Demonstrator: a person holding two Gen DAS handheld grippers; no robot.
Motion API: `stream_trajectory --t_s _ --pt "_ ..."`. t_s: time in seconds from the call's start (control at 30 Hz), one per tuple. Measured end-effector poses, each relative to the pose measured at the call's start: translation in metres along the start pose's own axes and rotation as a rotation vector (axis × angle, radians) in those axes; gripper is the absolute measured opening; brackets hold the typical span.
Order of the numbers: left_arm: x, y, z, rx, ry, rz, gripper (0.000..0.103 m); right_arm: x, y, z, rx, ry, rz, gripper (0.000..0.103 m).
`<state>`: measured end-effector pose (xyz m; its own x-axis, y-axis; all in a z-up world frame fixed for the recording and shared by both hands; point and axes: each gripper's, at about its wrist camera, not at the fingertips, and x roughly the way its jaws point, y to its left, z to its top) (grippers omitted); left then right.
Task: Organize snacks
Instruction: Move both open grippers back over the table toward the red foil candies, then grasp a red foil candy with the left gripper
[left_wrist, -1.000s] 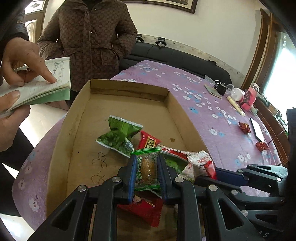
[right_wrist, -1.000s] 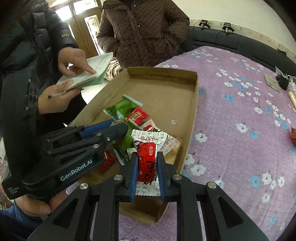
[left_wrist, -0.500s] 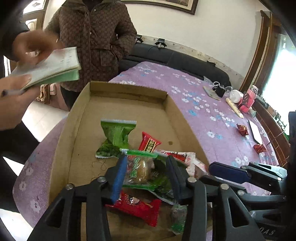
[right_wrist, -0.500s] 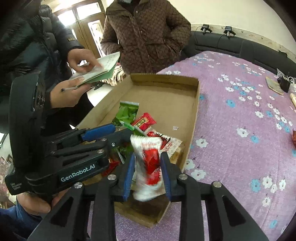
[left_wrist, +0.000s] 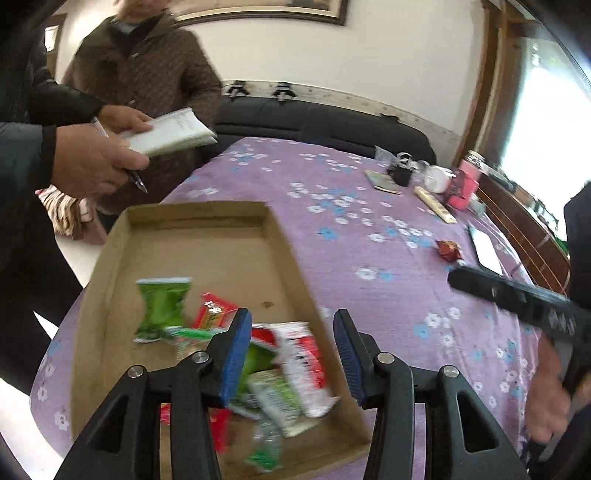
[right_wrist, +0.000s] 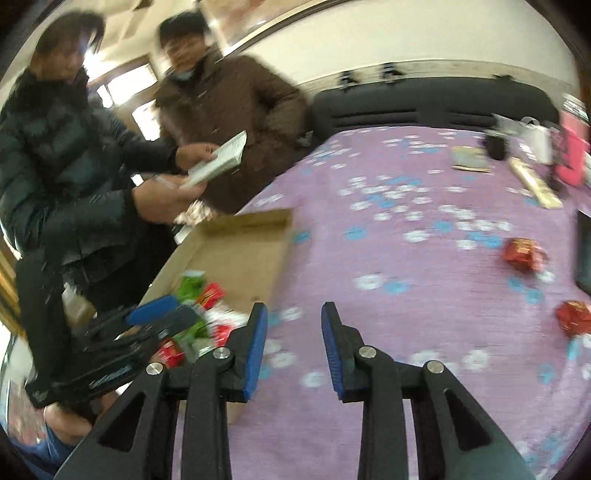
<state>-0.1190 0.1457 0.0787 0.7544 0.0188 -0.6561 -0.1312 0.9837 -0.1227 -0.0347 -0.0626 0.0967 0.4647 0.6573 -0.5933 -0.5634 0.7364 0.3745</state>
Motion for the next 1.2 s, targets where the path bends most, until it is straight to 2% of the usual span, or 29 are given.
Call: stream_trajectory --t_s 0.1,0.2,0.4,0.5,0.6,0.7,0.73,0.8,0.97,1.07,1.2 --pt "0.005 -0.027 0.004 0.046 0.019 -0.034 0.052 -0.015 -0.043 0.01 0.075 -0.033 -0.087 0.029" --pt "0.012 -0.054 0.007 0.088 0.042 -0.071 0.052 -0.031 -0.102 0.019 0.187 -0.043 -0.245 0.03" --pt "0.031 -0.109 0.01 0.161 0.111 -0.135 0.052 -0.041 -0.202 0.014 0.379 -0.053 -0.435 0.03" --pt "0.041 -0.13 0.013 0.194 0.133 -0.144 0.052 -0.034 -0.222 0.004 0.421 -0.011 -0.409 0.03" --pt "0.052 -0.147 0.02 0.211 0.15 -0.142 0.052 -0.028 -0.218 -0.002 0.411 0.034 -0.376 0.03" --pt "0.065 -0.16 0.033 0.201 0.174 -0.15 0.056 -0.021 -0.204 -0.005 0.357 0.108 -0.24 0.03" --pt "0.072 -0.164 0.04 0.191 0.185 -0.153 0.058 -0.023 -0.201 -0.005 0.359 0.102 -0.216 0.03" --pt "0.084 -0.173 0.051 0.174 0.203 -0.162 0.061 -0.032 -0.204 -0.006 0.385 0.07 -0.256 0.03" --pt "0.131 -0.201 0.081 0.137 0.27 -0.185 0.069 -0.04 -0.228 -0.012 0.516 0.038 -0.239 0.03" --pt "0.162 -0.221 0.092 0.158 0.302 -0.178 0.076 -0.046 -0.231 -0.013 0.544 0.012 -0.262 0.03" --pt "0.204 -0.241 0.099 0.176 0.361 -0.156 0.076 -0.052 -0.237 -0.013 0.581 -0.003 -0.258 0.03"
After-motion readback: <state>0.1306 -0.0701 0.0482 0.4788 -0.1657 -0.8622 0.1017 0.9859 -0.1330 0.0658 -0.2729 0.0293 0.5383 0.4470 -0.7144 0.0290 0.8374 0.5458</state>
